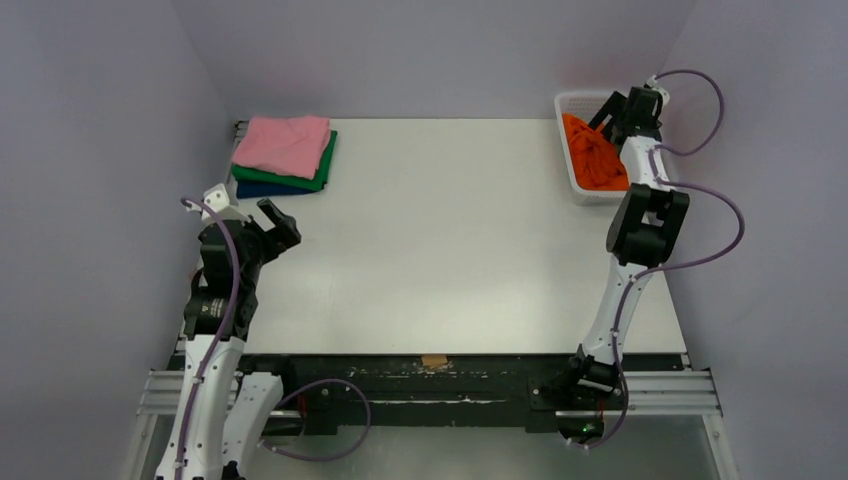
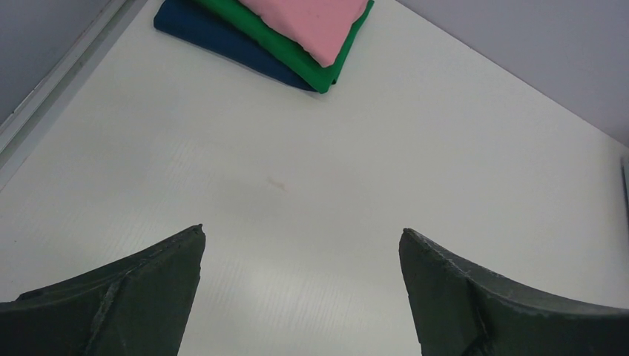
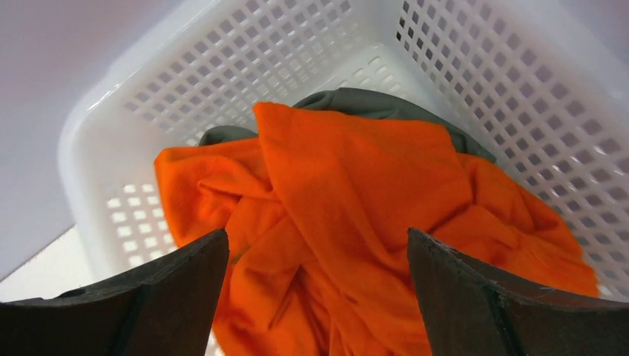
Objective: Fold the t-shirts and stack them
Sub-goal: Grab crumpled tshirt from bin with the right arm, then move the tshirt to the center of the board, then flatten out the tshirt
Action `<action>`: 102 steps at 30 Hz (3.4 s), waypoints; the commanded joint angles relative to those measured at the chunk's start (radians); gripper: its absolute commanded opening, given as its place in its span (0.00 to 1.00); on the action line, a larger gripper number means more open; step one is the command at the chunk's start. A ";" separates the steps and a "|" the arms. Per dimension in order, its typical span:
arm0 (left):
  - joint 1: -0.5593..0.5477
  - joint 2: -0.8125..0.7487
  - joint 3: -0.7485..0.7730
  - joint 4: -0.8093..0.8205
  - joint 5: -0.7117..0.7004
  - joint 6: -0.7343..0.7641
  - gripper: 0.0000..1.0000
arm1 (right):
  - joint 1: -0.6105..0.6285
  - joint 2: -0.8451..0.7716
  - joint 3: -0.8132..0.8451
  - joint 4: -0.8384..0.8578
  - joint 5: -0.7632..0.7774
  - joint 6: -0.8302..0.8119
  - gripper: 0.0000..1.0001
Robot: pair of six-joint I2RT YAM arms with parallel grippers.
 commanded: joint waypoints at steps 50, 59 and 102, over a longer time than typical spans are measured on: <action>0.007 -0.076 -0.042 -0.022 0.079 -0.080 1.00 | 0.464 -0.684 -0.281 0.361 -0.706 0.133 0.00; 0.007 -0.027 -0.109 -0.036 0.206 -0.148 1.00 | 0.463 -0.787 -0.890 0.403 -0.331 0.085 0.81; -1.058 1.035 0.390 -0.205 -0.257 -0.395 0.00 | 0.535 -0.661 -0.874 0.236 -0.077 0.015 0.89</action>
